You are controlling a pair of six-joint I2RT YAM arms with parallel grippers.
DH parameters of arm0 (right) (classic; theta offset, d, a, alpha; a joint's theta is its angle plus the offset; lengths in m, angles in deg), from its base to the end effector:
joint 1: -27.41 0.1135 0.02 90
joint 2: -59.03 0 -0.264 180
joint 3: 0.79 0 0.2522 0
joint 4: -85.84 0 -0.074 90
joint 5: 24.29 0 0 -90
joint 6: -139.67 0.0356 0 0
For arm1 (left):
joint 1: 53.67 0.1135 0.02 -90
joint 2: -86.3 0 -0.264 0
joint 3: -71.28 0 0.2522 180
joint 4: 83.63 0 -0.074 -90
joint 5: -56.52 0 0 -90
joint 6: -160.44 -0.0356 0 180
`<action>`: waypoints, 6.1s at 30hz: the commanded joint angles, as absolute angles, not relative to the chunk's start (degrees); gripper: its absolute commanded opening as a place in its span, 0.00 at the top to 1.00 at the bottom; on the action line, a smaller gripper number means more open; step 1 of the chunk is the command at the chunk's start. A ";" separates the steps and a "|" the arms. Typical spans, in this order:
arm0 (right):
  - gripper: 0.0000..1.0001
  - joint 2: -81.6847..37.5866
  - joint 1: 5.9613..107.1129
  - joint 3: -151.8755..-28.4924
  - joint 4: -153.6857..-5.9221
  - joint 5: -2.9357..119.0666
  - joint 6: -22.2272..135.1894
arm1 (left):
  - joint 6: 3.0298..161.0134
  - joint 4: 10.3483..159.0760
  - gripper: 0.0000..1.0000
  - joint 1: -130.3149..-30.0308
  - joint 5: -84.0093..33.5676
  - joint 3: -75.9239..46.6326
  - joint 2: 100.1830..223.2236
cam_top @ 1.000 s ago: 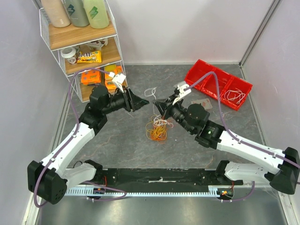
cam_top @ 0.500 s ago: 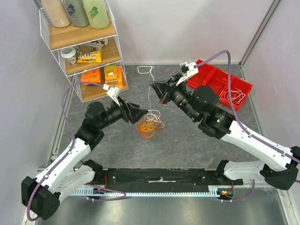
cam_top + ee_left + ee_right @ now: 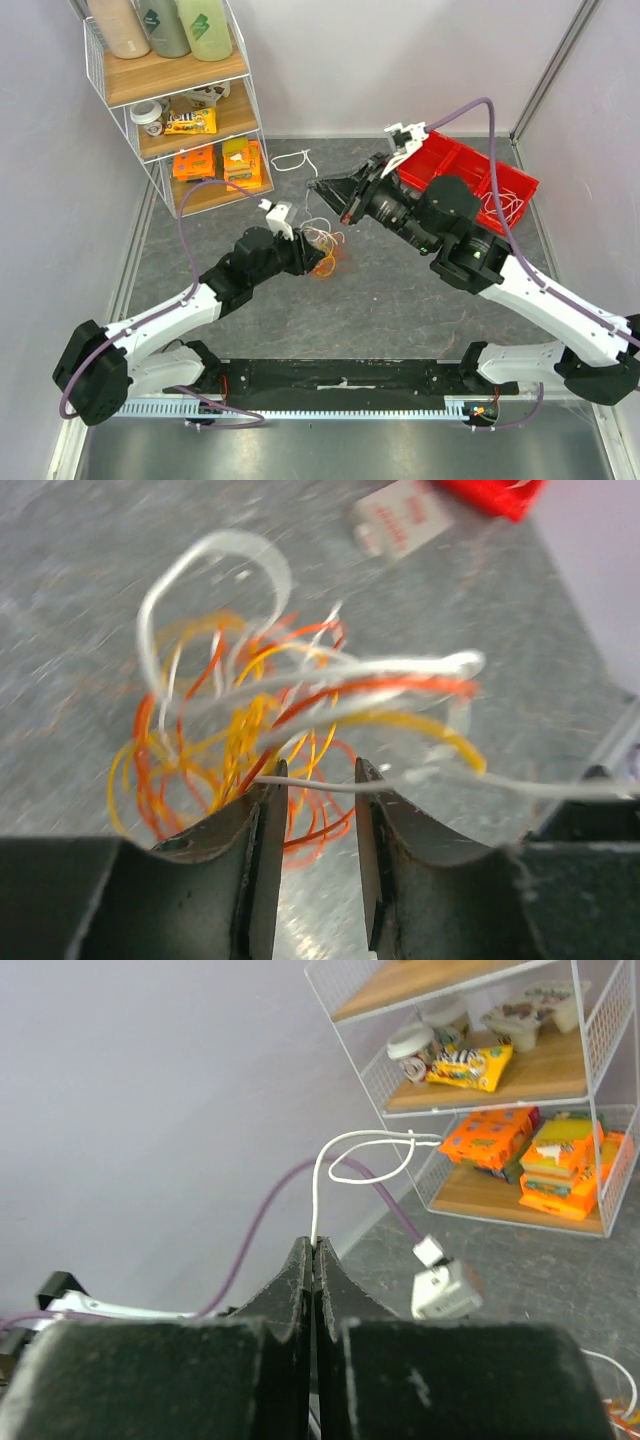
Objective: Untangle the cables
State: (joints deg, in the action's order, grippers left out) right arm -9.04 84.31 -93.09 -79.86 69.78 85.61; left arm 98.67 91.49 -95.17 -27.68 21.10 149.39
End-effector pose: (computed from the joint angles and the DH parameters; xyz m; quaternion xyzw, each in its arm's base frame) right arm 0.1437 0.2158 0.4808 -0.0902 0.6371 0.5386 0.5440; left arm 0.1852 -0.1687 0.2591 0.1228 0.7981 -0.3700 0.4595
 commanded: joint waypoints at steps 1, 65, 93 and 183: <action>1.00 -5.31 84.36 -100.50 -81.28 67.47 86.49 | 101.73 89.90 0.61 -94.90 -39.98 25.17 146.51; 1.00 5.86 84.36 -100.60 -66.69 105.16 66.63 | 96.90 77.95 0.24 -87.60 -24.52 5.07 140.70; 1.00 -17.77 34.02 -110.61 -58.69 86.90 70.06 | 81.95 76.02 0.21 -86.81 -24.34 -6.11 148.17; 0.30 -51.00 17.49 -107.89 -63.69 81.09 81.04 | 95.22 81.46 0.24 -75.65 -5.09 -4.79 154.33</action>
